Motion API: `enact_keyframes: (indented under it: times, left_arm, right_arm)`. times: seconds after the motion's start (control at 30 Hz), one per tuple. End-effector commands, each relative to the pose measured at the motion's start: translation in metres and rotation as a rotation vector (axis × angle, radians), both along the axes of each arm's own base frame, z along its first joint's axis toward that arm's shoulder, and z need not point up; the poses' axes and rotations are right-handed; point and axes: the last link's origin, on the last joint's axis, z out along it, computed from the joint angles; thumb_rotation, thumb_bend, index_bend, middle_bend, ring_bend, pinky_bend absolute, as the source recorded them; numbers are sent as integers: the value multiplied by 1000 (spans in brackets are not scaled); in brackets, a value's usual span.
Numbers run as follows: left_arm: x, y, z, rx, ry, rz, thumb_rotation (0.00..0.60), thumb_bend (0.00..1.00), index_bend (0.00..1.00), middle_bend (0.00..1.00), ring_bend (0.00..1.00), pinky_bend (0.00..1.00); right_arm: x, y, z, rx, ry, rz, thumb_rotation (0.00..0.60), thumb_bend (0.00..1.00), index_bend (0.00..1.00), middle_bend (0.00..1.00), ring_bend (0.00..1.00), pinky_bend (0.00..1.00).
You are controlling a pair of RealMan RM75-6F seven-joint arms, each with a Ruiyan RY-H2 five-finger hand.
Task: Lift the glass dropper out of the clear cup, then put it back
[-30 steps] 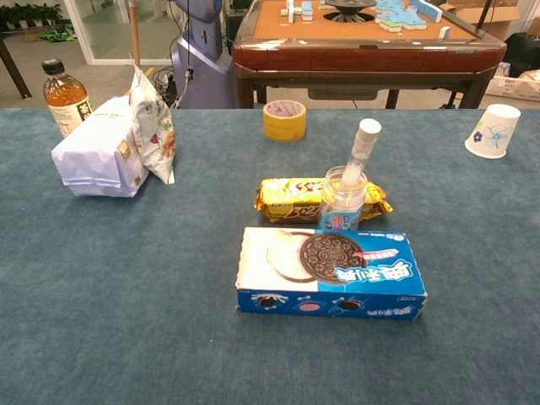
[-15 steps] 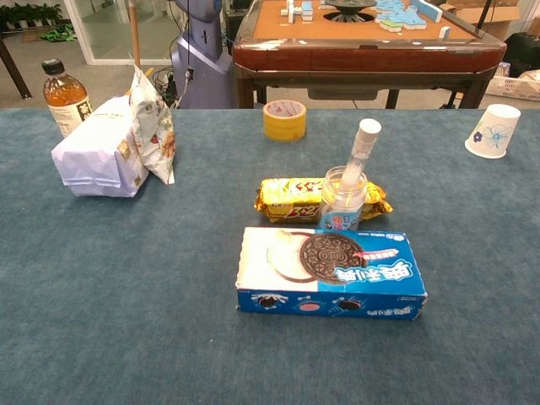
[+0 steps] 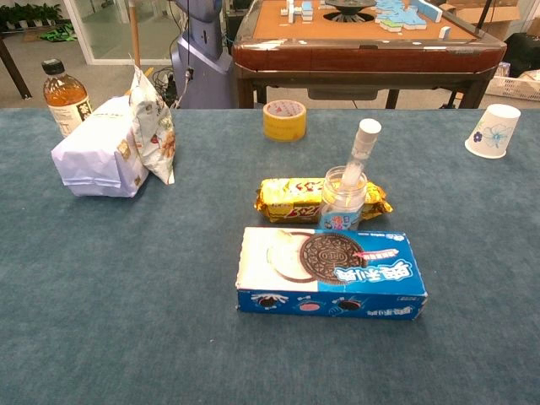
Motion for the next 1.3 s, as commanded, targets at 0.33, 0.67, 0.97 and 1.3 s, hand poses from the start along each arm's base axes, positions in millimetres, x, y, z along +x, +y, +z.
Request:
enact_keyframes:
  times: [0.33, 0.67, 0.97, 1.3]
  left_arm:
    - [-1, -1, 6, 19, -14, 0, 600, 135, 218, 167, 133, 315]
    - [-1, -2, 7, 20, -15, 1, 600, 135, 217, 167, 133, 317]
    - [-1, -2, 9, 25, -19, 2, 600, 135, 217, 167, 133, 318]
    - [-1, -3, 11, 33, -24, 1, 600, 135, 217, 167, 133, 318]
  right_arm:
    - [58, -32, -15, 118, 9, 81, 600, 83, 489, 656, 543, 670]
    - [91, -47, -27, 296, -20, 59, 600, 564, 488, 1000, 947, 985]
    - [109, -58, -44, 376, -44, 59, 600, 769, 489, 1000, 1000, 1000]
    - [122, -71, -59, 423, -83, 47, 600, 778, 488, 1000, 1000, 1000]
